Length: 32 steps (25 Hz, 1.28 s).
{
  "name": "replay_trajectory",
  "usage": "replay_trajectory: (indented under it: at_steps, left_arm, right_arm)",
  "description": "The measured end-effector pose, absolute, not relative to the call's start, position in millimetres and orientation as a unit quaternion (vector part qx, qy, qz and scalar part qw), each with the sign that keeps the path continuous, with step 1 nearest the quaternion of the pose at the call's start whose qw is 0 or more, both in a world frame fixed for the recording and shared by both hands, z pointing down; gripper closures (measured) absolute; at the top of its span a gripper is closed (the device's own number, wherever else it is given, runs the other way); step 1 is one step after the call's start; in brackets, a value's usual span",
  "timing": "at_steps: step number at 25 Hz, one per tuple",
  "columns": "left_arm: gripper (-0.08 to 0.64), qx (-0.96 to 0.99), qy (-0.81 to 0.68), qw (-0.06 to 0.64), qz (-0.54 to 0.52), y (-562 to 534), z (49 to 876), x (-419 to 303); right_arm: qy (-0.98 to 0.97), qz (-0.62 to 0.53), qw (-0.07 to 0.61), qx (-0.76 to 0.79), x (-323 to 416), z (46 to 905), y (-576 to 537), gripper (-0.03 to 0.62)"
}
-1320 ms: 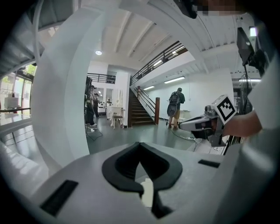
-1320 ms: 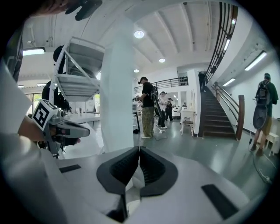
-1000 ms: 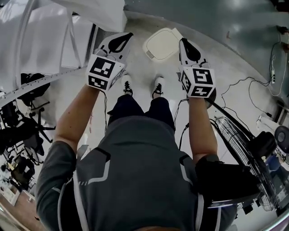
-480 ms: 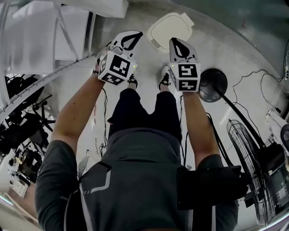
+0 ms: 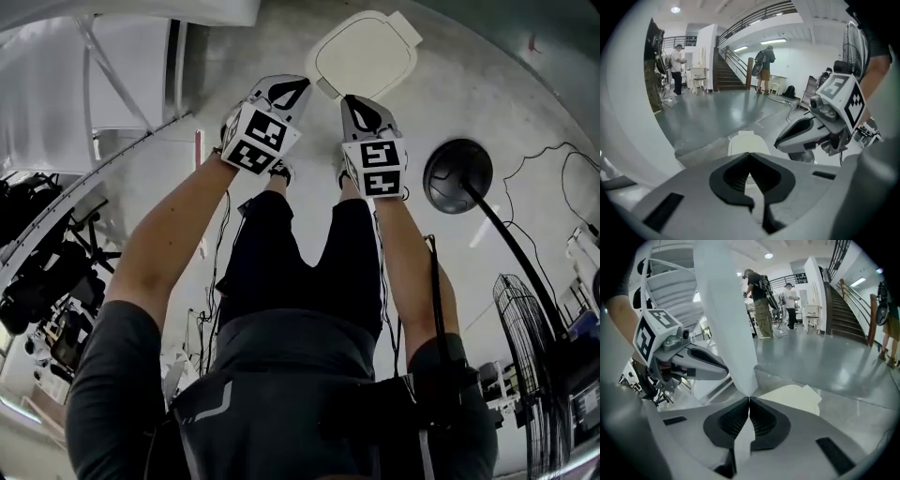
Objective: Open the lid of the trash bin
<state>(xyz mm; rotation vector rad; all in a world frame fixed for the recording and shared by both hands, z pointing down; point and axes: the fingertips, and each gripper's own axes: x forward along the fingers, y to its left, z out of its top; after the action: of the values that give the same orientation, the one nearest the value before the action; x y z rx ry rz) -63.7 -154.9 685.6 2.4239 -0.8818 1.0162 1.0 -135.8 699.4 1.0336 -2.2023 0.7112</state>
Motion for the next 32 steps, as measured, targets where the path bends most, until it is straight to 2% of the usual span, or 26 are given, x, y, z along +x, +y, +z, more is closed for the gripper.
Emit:
replay_trajectory:
  at_steps: [6,13,23,28,32]
  left_arm:
    - [0.552,0.855,-0.280,0.195,0.390,-147.7,752.8,-53.1]
    - [0.552,0.841,-0.266,0.223,0.415,-143.7,823.2,-54.6]
    - [0.552,0.846,-0.229,0.234,0.422,-133.2,869.7,-46.5]
    - [0.552,0.855,-0.181,0.154,0.460,-133.0,885.3,-45.6]
    - [0.552,0.858,-0.165,0.158,0.460,-128.6,889.8,-45.9]
  right_arm:
    - [-0.811,0.293,0.341,0.375,-4.1,772.9,-118.0,0.565]
    - [-0.788,0.331,0.350,0.383,-11.1,839.2,-110.4,0.565]
    - [-0.779,0.329,0.368,0.386,-16.4,879.8,-108.8,0.563]
    - [-0.780,0.332,0.350,0.398,-18.5,884.0,-112.3,0.565]
    - [-0.782,0.324,0.355,0.398,-19.7,885.9,-108.6,0.565]
